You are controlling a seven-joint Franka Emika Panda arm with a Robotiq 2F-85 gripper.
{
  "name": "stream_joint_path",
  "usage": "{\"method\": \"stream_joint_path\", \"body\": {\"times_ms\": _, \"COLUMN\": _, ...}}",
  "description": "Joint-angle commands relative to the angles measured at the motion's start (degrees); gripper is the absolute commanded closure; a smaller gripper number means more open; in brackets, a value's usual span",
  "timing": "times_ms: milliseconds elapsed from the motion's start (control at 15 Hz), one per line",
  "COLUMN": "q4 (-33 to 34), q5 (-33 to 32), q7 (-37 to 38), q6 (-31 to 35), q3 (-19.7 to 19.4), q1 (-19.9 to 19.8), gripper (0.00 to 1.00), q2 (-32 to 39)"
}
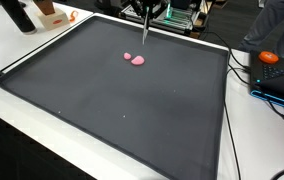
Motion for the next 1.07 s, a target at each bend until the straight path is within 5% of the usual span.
{"method": "stream_joint_path", "body": {"times_ms": 0, "q4": 5.1, "q5": -2.6, "q7": 6.9, "q6": -5.8, "q3": 1.7, "q1": 1.2, "gripper": 0.99, "q2": 2.3}}
{"method": "stream_joint_path", "body": {"times_ms": 1000, "q4": 27.0, "q5": -11.6, "q7": 21.8, "q6": -25.2, "q3": 1.7, "q1": 8.6, "gripper": 0.99, "q2": 22.0}}
